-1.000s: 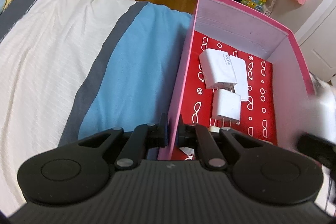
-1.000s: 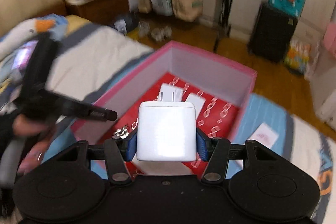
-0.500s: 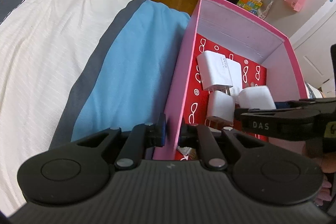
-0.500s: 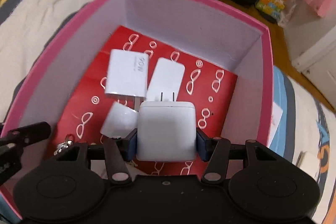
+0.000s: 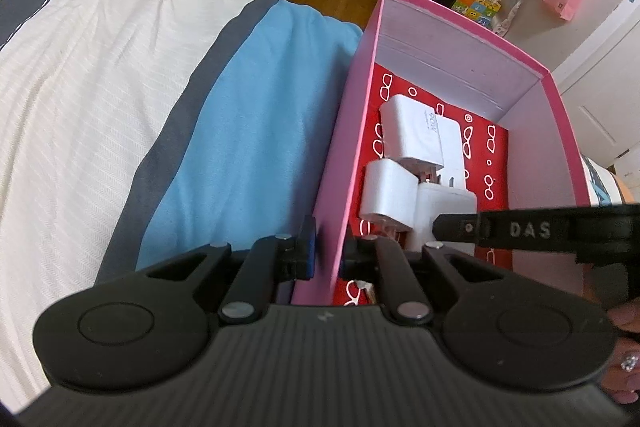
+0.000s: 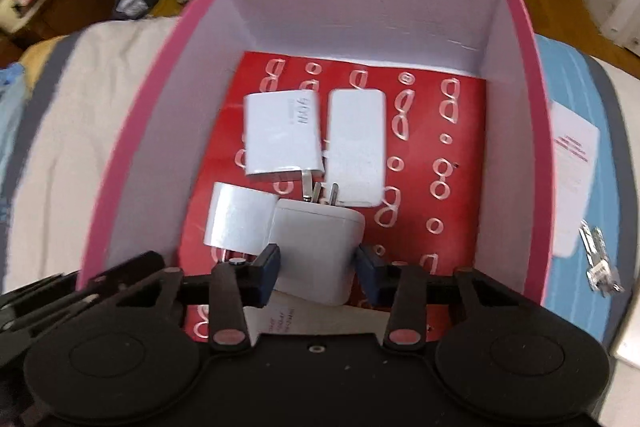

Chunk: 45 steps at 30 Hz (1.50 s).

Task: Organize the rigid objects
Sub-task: 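Carry the square charger into the box and release it beside the others, then move the right tool to the silver keys and grasp them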

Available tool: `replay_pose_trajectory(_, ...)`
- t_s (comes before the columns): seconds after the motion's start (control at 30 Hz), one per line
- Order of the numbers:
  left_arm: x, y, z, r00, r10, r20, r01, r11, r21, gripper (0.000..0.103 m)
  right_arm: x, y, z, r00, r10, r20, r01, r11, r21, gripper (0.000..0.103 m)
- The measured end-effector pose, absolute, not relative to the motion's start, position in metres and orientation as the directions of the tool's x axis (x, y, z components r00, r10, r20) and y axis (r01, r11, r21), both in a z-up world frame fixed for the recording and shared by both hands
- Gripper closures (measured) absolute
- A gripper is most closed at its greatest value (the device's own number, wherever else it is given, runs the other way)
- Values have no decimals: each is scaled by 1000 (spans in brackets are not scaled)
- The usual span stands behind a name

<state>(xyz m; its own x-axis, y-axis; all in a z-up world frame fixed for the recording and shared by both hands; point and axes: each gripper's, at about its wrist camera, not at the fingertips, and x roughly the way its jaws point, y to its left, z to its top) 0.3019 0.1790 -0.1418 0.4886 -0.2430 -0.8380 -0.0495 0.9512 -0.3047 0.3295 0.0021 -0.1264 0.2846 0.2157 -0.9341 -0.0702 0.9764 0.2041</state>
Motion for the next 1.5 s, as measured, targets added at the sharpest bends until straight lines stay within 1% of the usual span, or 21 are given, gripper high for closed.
replay_pose_trajectory(0.03,302,179,-142,489,-243,-838,-50,951,-304,94,328,2,-125,290,209,-934,-95,977,189,60)
replay_pose_trajectory(0.1,302,179,-142,488,-241,-839,-48,952,-302,94,315,7,-111,364,156,-918,-174,980,97,59)
replay_pose_trajectory(0.13,302,179,-142,488,-242,-838,-49,952,-303,94,308,8,-101,399,157,-903,-223,972,71,58)
replay_pose_trajectory(0.2,302,179,-143,488,-239,-840,-49,953,-300,94,294,0,-82,436,206,-876,-269,959,91,58)
replay_pose_trajectory(0.3,303,179,-143,486,-240,-841,-50,952,-301,94,269,-21,-51,472,305,-827,-327,932,157,53)
replay_pose_trajectory(0.43,304,179,-142,482,-237,-844,-54,953,-299,94,242,-52,-23,553,308,-774,-375,922,100,51)
replay_pose_trajectory(0.63,300,174,-133,510,-207,-835,-35,965,-260,95,211,-109,7,636,291,-715,-385,922,33,49)
replay_pose_trajectory(0.7,299,172,-133,511,-199,-836,-38,967,-254,96,201,-128,13,662,278,-696,-386,923,2,45)
replay_pose_trajectory(0.77,299,170,-132,513,-182,-839,-41,971,-236,96,189,-149,21,678,292,-674,-391,920,5,36)
replay_pose_trajectory(0.83,298,167,-131,514,-168,-841,-42,974,-221,97,180,-168,24,702,300,-646,-388,922,6,32)
replay_pose_trajectory(0.9,297,166,-129,516,-157,-842,-43,977,-209,97,171,-188,21,749,298,-592,-375,927,-8,21)
replay_pose_trajectory(0.93,297,165,-129,516,-153,-843,-44,978,-205,97,168,-196,17,781,277,-560,-352,936,-28,10)
replay_pose_trajectory(0.97,297,165,-128,515,-151,-844,-44,978,-202,97,164,-202,12,812,250,-528,-323,945,-50,7)
replay_pose_trajectory(1.03,297,164,-128,515,-148,-844,-43,979,-197,97,163,-216,0,854,201,-481,-270,960,-78,7)
replay_pose_trajectory(1.1,296,164,-127,514,-146,-845,-43,980,-195,97,176,-228,-14,834,170,-524,-233,971,-55,7)
replay_pose_trajectory(1.2,297,163,-127,514,-139,-846,-41,982,-186,97,198,-242,-36,783,173,-597,-196,980,27,10)
replay_pose_trajectory(1.23,297,162,-127,514,-137,-847,-42,982,-184,97,205,-244,-43,761,183,-623,-199,979,45,21)
replay_pose_trajectory(1.27,297,162,-127,513,-135,-848,-42,982,-182,97,212,-246,-51,730,218,-648,-226,971,72,41)
replay_pose_trajectory(1.3,297,161,-128,510,-133,-850,-43,983,-180,97,219,-245,-56,703,236,-670,-240,967,89,46)
replay_pose_trajectory(1.4,298,160,-128,505,-129,-853,-43,984,-174,97,240,-249,-77,628,269,-731,-241,959,146,47)
replay_pose_trajectory(1.5,299,160,-129,503,-129,-854,-43,984,-174,97,251,-240,-98,581,272,-767,-285,951,120,48)
